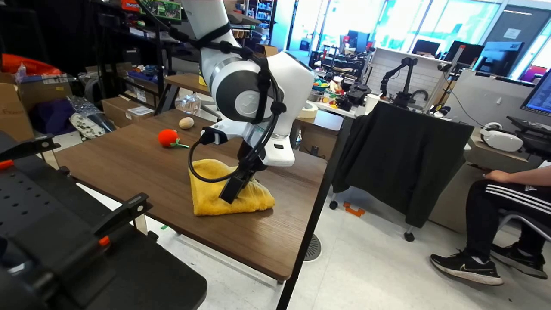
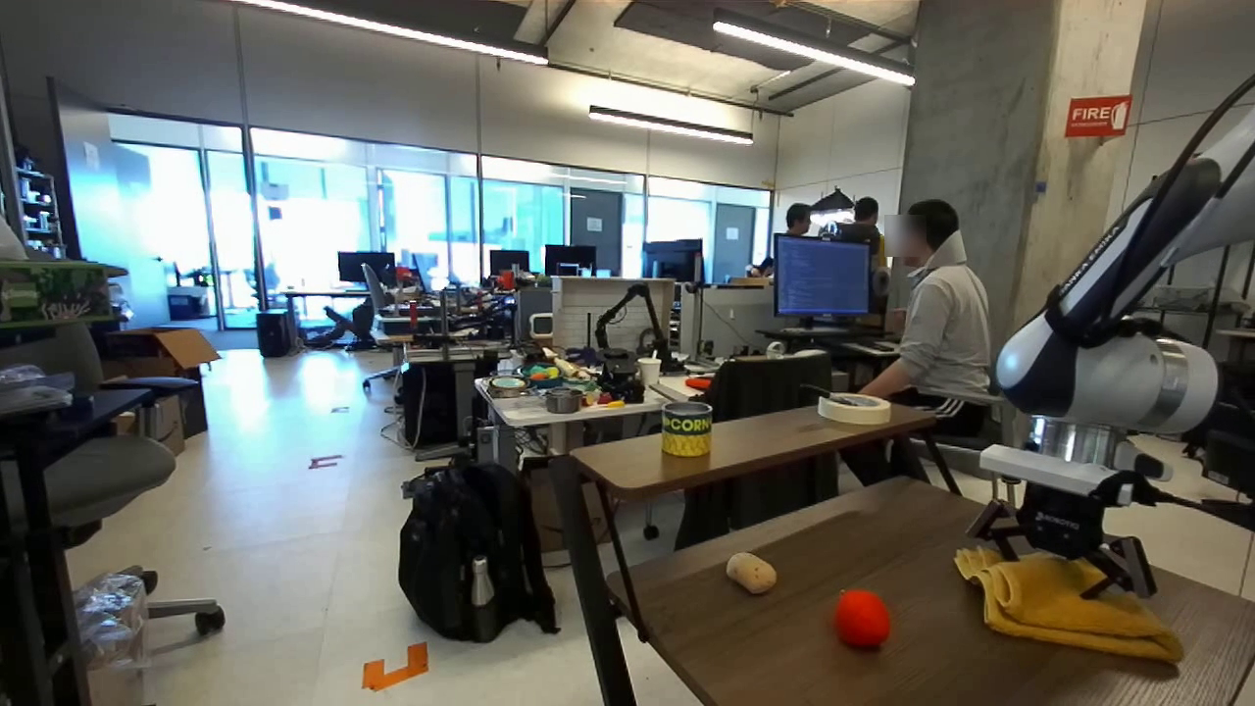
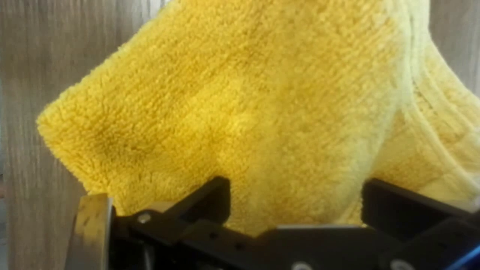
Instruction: Wipe the table with the yellow towel
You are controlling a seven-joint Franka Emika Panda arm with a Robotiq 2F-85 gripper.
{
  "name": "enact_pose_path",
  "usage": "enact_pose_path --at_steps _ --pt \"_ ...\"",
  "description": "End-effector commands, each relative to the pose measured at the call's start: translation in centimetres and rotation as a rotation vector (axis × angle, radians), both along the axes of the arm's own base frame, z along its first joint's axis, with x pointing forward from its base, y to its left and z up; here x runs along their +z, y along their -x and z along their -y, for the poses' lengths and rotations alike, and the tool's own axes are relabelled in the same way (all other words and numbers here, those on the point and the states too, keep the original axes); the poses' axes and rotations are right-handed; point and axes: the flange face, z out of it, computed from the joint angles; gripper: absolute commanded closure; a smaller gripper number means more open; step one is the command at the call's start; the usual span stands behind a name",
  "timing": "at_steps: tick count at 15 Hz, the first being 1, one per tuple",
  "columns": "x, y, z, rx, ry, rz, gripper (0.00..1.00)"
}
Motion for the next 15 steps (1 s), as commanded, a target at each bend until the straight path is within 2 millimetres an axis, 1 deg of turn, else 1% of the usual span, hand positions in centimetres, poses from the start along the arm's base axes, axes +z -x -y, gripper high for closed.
enact_pose_path --at_steps 1,3,4,5,6,7,8,10,11,13,15 --pt "-2.6 -3.4 -6.0 0.038 -0.031 -0.016 0.0" --pt "-3.8 -5.3 -9.5 0.055 0.0 0.004 0.0" --pt "-4.3 -6.3 -10.7 0.061 0.031 0.027 0.0" --pt "-4.6 -7.6 -11.5 0.065 0.068 0.053 0.0" --pt "-4.7 -8.7 -11.6 0.057 0.103 0.076 0.0" --pt "-4.5 -9.6 -11.2 0.038 0.136 0.097 0.0" --pt "-4.4 -10.4 -10.4 0.013 0.16 0.107 0.0" --pt "-3.7 -11.6 -7.0 -0.066 0.204 0.135 0.0" --pt "-3.0 -11.7 -4.6 -0.125 0.218 0.145 0.0" --pt "-2.6 -11.0 -0.3 -0.228 0.229 0.143 0.0" --pt "-3.0 -9.5 4.2 -0.286 0.219 0.126 0.0"
